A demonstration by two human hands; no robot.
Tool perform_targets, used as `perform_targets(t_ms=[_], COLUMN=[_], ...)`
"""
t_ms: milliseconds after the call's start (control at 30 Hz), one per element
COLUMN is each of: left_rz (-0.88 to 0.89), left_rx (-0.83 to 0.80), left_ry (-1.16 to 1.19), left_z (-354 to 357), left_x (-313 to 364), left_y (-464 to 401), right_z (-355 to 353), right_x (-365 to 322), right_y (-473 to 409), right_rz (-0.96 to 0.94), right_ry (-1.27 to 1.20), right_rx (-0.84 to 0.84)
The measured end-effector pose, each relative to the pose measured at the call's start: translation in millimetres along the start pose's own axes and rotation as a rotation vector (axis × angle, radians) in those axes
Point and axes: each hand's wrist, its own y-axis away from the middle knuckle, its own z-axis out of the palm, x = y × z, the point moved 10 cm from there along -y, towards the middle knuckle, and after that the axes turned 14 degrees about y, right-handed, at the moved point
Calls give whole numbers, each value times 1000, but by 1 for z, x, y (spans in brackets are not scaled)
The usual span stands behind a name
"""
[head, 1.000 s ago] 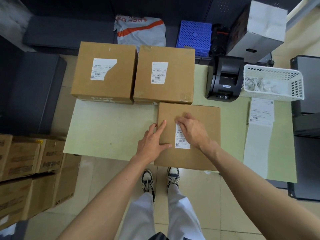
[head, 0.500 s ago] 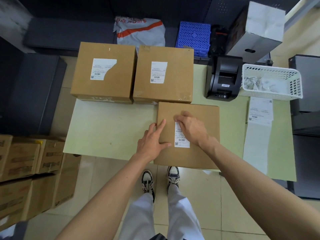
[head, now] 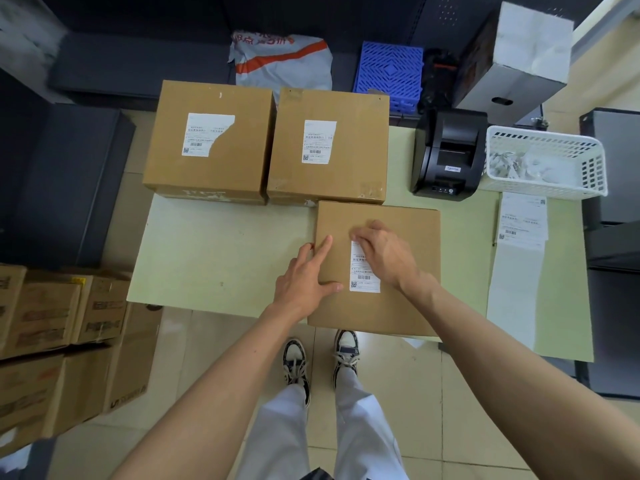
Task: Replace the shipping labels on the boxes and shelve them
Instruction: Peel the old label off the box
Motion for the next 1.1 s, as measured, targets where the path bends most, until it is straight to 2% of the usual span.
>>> perform_targets(t_ms=[233,400,700,867,1000,1100], left_rz=[-10,2,5,5,9,16], left_rx=[-4,0,-2,-2,-4,35], left_ry=[-9,6,1,4,38,77], left_z=[-1,0,0,0,2,2], left_x=[0,0,1,0,-5,-7], left_y=[0,0,0,0,-2,2], right_z=[3,-6,2,-4,12,22], right_x=[-4,4,-2,6,1,-14], right_y=[0,1,-1,15,39,59], right_rz=[-42,-4,-49,19,11,-59], right_ry=[20,-84,-7,-126,-14,76], right_rx=[-36,8,-47,20,-79,-73])
